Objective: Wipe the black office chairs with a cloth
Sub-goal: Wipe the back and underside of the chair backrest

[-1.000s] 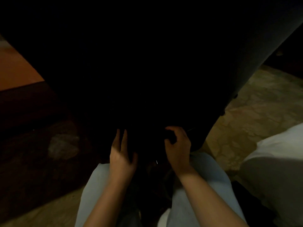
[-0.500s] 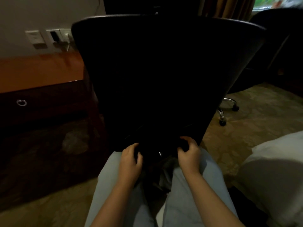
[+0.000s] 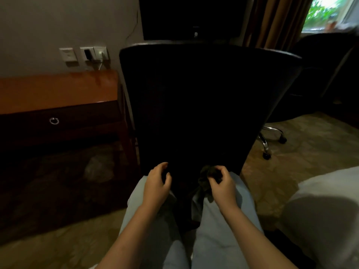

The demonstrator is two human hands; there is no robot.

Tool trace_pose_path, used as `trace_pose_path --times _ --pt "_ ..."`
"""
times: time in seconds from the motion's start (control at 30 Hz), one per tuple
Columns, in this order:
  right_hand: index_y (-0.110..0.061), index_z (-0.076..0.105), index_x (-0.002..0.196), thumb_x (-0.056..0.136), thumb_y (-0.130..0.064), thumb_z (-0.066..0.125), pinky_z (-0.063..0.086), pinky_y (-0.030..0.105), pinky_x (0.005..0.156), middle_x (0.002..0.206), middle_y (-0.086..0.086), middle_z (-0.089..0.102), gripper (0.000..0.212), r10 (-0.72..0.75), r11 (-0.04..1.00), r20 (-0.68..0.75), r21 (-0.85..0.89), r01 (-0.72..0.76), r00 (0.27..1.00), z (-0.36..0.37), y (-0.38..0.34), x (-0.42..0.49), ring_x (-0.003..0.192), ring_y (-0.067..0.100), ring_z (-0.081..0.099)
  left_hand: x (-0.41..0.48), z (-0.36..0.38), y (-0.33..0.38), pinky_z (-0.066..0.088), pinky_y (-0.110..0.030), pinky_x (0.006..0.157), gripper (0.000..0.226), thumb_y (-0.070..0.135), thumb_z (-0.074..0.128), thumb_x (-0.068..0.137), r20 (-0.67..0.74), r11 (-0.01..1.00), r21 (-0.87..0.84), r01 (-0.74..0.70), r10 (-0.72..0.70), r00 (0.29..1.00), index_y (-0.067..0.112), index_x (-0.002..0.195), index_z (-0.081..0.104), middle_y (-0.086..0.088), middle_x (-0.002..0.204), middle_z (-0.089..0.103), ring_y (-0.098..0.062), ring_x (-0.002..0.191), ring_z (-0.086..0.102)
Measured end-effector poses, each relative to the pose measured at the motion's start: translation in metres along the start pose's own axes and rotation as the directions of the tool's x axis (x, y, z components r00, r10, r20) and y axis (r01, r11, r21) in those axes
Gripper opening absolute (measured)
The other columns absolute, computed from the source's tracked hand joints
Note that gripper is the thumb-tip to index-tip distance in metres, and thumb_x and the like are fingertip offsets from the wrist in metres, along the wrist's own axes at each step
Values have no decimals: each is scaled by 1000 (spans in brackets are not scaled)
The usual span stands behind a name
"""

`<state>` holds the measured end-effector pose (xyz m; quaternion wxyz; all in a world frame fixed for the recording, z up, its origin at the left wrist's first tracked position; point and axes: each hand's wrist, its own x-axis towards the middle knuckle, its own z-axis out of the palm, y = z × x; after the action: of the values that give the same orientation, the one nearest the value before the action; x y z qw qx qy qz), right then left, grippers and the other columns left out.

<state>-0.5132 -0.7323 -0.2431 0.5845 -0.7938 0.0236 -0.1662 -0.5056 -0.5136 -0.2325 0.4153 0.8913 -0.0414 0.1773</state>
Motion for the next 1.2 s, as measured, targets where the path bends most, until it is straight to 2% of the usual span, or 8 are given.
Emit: trace_pose_path --times 0.23,0.5,0.63,0.7,0.9,1.03,1.13,1.2 --pt "-15 59 108 87 2 63 40 8 62 88 -12 61 27 -194 979 -140 -95 182 971 -38 -87 79 84 22 63 108 -72 87 31 -9 95 40 11 60 92 -114 946 74 -315 322 940 7 131 54 -7 122 60 -19 116 52" --pt "-1 61 103 79 5 56 37 10 90 104 11 62 25 -768 638 -403 -414 649 498 -84 -283 173 101 18 56 231 -155 212 37 -24 89 39 30 44 91 -292 761 337 -554 644 707 8 119 60 -9 119 59 -23 113 50" --pt "-5 57 109 82 -5 55 44 38 90 103 13 63 28 -708 626 -62 -516 585 703 -66 -272 190 99 33 59 251 -142 201 33 -31 67 43 37 33 94 -196 795 434 -423 542 817 10 76 62 -9 79 63 -30 79 59" --pt "-5 55 109 85 -16 51 42 39 86 99 12 63 27 -720 598 -51 -552 582 692 -59 -258 186 93 31 58 244 -130 189 29 -31 65 46 33 30 95 -287 785 485 -385 559 778 13 64 57 -5 65 61 -27 63 56" --pt "-7 55 108 82 -24 46 43 41 91 108 10 62 33 -744 614 -70 -461 640 664 -60 -255 175 99 27 55 237 -127 185 28 -29 68 44 27 34 95 -388 812 457 -364 550 739 13 64 62 -1 64 62 -19 62 55" --pt "-14 52 110 80 -41 60 42 41 95 116 2 57 40 -651 644 131 -428 635 748 -74 -265 171 108 19 51 234 -127 183 33 -32 72 47 31 30 94 -391 835 423 -352 518 761 12 67 63 -2 67 63 -20 67 56" --pt "-11 54 99 83 -61 57 45 35 86 112 5 59 52 -575 705 163 -400 586 802 -79 -278 167 103 20 54 231 -127 186 32 -32 74 48 32 27 94 -380 849 396 -349 498 779 13 68 63 1 66 60 -19 68 56" --pt "-8 52 90 89 -49 56 44 36 74 94 6 58 41 -573 710 93 -440 550 814 -75 -284 167 91 24 56 230 -127 191 29 -30 74 49 34 24 94 -356 846 398 -355 499 790 14 68 61 6 66 53 -17 69 54"
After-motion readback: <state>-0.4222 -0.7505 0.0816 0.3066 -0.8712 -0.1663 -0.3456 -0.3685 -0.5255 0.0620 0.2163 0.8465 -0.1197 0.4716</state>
